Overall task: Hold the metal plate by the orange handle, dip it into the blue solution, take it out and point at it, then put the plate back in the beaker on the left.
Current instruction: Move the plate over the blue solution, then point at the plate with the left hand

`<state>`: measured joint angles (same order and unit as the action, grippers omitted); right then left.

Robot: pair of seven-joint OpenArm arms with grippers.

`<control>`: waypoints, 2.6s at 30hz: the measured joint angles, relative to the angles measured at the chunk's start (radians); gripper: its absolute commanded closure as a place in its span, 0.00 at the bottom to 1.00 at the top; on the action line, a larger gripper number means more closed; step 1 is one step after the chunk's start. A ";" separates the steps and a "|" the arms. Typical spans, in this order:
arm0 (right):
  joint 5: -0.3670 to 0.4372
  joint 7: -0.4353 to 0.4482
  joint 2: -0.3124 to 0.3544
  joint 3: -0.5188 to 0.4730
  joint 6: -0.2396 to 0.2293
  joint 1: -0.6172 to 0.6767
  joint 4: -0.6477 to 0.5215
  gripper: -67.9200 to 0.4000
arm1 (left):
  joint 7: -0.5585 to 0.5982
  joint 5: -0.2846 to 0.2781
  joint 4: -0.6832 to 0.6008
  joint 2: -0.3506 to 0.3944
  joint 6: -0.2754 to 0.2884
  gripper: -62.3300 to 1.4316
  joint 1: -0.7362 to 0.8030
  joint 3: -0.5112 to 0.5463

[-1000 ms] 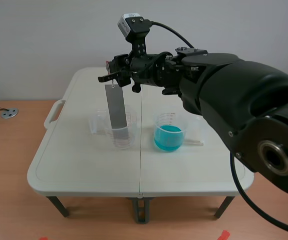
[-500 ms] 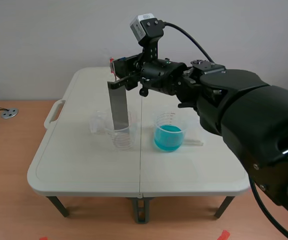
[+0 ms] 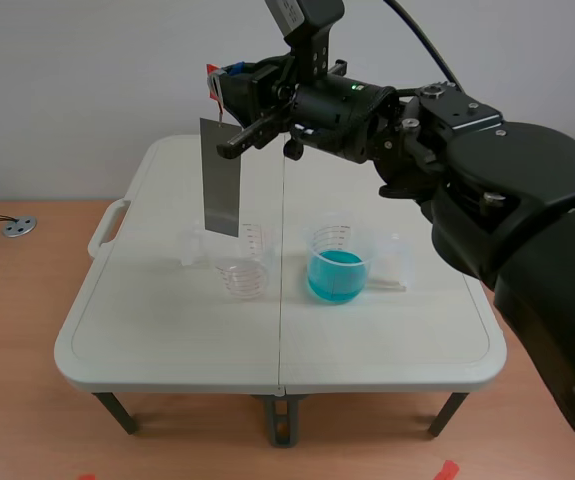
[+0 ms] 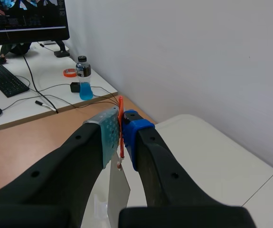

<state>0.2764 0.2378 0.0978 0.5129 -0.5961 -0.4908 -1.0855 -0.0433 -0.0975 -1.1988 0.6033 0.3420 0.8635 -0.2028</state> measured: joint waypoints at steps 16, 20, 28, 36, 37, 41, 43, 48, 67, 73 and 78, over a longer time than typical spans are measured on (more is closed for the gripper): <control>0.006 -0.018 0.182 -0.001 -0.004 0.069 -0.367 0.97 | -0.007 -0.045 -0.005 0.004 -0.016 0.95 -0.202 0.235; 0.028 -0.018 0.243 -0.002 -0.003 0.079 -0.431 0.97 | -0.008 -0.052 -0.026 0.003 -0.016 0.95 -0.251 0.323; 0.154 -0.018 0.364 -0.051 -0.003 0.104 -0.471 0.97 | -0.007 -0.064 -0.149 0.004 -0.015 0.95 -0.283 0.481; 0.234 -0.018 0.470 -0.095 0.001 0.104 -0.470 0.97 | 0.047 -0.067 -0.287 0.004 -0.003 0.95 -0.340 0.523; 0.238 -0.018 0.481 -0.097 0.000 0.104 -0.470 0.97 | 0.057 -0.067 -0.299 0.004 0.010 0.95 -0.352 0.523; 0.240 -0.018 0.518 -0.097 0.000 0.104 -0.470 0.97 | 0.096 -0.067 -0.324 0.003 0.100 0.95 -0.417 0.509; 0.240 -0.018 0.530 -0.097 0.000 0.105 -0.470 0.97 | 0.097 -0.066 -0.326 0.003 0.131 0.95 -0.462 0.489; 0.240 -0.018 0.531 -0.120 -0.003 0.127 -0.470 0.97 | 0.085 -0.065 -0.326 0.003 0.158 0.95 -0.573 0.378; 0.237 -0.030 0.531 -0.140 -0.007 0.148 -0.470 0.97 | -0.055 0.098 -0.314 -0.297 0.157 0.95 -0.914 -0.093; 0.237 -0.029 0.531 -0.140 -0.006 0.151 -0.470 0.97 | -0.062 0.163 -0.220 -0.382 0.148 0.95 -0.968 -0.134; 0.237 -0.030 0.531 -0.140 -0.007 0.163 -0.470 0.97 | -0.060 0.203 -0.089 -0.436 0.106 0.95 -1.021 -0.162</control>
<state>0.5133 0.2081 0.6285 0.3729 -0.6029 -0.3275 -1.5558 -0.1036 0.1055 -1.2881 0.1669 0.4480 -0.1574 -0.3649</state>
